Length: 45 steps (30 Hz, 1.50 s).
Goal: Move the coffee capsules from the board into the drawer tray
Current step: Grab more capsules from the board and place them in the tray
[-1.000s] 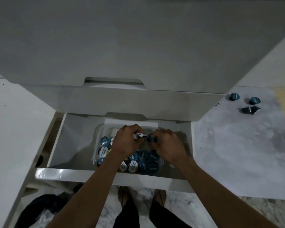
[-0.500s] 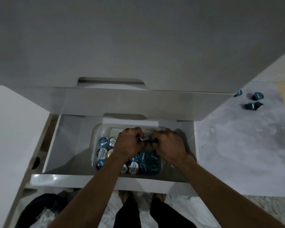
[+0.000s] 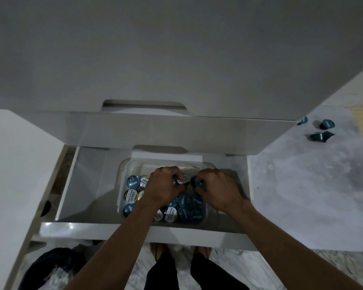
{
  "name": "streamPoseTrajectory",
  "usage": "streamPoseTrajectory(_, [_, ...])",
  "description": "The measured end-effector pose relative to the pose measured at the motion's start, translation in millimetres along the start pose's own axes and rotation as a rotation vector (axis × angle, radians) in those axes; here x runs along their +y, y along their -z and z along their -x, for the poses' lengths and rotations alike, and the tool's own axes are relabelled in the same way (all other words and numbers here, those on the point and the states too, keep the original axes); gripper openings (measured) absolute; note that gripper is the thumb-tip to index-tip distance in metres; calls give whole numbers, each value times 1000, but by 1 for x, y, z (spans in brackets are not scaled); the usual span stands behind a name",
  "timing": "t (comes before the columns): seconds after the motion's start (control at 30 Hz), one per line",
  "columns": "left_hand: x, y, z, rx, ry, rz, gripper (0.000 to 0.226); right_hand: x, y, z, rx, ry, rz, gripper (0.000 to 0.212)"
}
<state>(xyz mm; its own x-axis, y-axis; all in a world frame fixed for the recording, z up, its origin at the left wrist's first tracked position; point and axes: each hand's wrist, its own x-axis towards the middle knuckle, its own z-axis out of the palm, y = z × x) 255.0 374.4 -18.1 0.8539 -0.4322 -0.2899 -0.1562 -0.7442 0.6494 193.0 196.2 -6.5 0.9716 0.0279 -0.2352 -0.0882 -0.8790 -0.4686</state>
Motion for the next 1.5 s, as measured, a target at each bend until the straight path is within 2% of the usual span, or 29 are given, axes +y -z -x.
streamPoseTrajectory(0.47, [-2, 0, -2, 8, -22, 16, 10, 0, -1, -4, -27, 19, -9, 15])
streamPoseTrajectory(0.63, [-1, 0, -2, 7, -41, -11, 16, 0, -1, -5, -22, -8, -21, 16])
streamPoseTrajectory(0.8, [1, 0, -2, -22, -32, -80, 32, 2, -1, -5, -28, -5, -1, 16])
streamPoseTrajectory(1.03, [3, 1, -1, -39, -18, -141, 21, 3, -3, -5, -56, -6, -2, 18])
streamPoseTrajectory(1.13, [4, 2, 0, -14, -11, -115, 24, 4, -2, -4, -57, -1, -47, 20])
streamPoseTrajectory(1.27, [5, 6, 3, 21, -2, -57, 27, 5, 0, -2, -7, -7, -138, 33])
streamPoseTrajectory(1.5, [14, 13, 21, 144, 16, 21, 27, 1, 9, 7, 108, -2, -347, 34])
